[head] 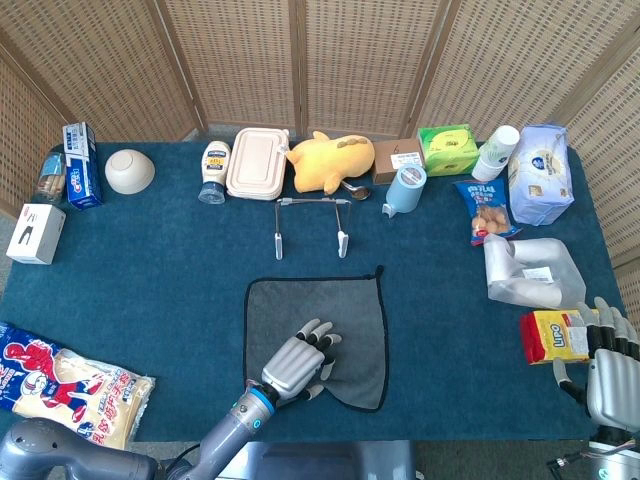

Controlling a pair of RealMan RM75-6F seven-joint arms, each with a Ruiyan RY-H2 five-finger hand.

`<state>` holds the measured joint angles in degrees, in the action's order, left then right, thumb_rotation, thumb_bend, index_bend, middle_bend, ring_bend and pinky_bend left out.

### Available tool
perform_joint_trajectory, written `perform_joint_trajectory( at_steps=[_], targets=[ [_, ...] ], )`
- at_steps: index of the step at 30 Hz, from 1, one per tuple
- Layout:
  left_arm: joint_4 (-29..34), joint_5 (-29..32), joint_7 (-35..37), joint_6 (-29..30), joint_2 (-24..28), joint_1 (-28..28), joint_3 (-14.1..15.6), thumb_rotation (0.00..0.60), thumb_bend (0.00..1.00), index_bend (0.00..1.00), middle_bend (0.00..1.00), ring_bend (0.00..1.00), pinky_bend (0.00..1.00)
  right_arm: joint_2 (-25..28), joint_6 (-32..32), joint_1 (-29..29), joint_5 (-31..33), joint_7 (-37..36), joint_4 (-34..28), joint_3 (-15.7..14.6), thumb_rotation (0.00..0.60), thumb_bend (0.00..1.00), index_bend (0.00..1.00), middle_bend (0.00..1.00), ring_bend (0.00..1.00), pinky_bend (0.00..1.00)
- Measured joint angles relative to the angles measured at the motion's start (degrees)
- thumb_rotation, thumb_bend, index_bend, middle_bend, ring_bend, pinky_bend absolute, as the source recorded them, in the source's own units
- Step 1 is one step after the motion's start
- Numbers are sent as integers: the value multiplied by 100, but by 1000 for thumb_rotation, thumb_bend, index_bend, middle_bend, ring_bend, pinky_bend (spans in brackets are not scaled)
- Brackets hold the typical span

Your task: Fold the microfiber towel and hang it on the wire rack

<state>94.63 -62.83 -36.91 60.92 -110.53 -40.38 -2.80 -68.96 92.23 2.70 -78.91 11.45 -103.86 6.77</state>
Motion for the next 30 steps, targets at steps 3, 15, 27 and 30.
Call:
perform_joint_trajectory(
  at_steps=[3,15,27,30],
  targets=[
    [8,37,91,20,11,28,-70,600,449,670,255,32,0,-7,7,2,-4,5,1,0,600,313,100,34,0,0],
    [-106,165,438,-142,233,-104,-625,600,455,675,262,34,0,-37,-8,1,16,-13,39,4,600,313,100,34,0,0],
    [-894,345,716,-454,239,-493,-1124,600,441,653,241,9,0,-62,-5,23,68,-49,98,8,600,313,101,34,0,0],
    [-1226,337,803,-537,160,-622,-1214,600,439,651,234,2,0,-72,-13,23,80,-55,113,10,600,313,101,34,0,0]
  ],
)
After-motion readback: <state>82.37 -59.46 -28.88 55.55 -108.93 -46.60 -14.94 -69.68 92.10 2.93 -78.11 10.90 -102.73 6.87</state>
